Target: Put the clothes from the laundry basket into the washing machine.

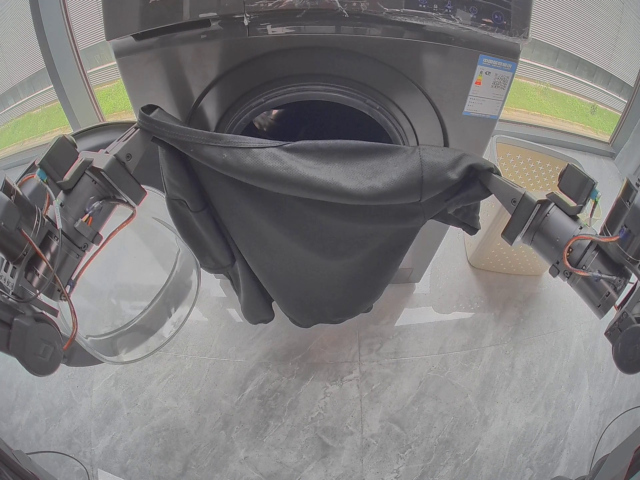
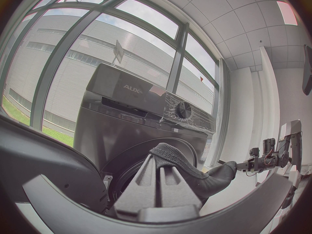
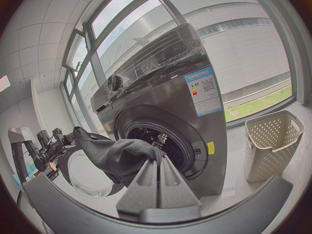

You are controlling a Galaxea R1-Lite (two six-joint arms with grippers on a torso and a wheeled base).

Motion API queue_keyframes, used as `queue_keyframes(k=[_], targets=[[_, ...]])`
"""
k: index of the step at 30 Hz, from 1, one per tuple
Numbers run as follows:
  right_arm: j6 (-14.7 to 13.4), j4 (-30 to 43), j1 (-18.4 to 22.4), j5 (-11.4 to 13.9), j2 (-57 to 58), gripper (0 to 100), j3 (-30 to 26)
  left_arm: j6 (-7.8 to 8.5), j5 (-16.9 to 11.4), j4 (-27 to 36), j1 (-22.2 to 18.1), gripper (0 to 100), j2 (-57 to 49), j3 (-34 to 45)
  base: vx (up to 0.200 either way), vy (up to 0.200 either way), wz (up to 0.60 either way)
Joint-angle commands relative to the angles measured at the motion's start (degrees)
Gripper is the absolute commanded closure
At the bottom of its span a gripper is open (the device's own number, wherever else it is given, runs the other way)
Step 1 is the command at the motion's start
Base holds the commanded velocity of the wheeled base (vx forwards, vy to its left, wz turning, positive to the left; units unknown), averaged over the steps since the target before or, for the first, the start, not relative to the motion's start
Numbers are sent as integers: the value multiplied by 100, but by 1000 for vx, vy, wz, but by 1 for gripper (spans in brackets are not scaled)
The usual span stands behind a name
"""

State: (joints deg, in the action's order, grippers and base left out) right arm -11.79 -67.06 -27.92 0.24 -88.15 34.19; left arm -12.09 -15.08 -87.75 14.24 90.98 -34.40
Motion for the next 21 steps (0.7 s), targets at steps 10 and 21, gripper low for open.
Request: queue_keyframes(k=[10,21], targets=[[19,9,234,2,61,100,70,5,-39,-5,-53,100,60,74,0,0,0],[19,9,260,2,61,100,70,32,-48,-5,18,100,96,197,0,0,0]])
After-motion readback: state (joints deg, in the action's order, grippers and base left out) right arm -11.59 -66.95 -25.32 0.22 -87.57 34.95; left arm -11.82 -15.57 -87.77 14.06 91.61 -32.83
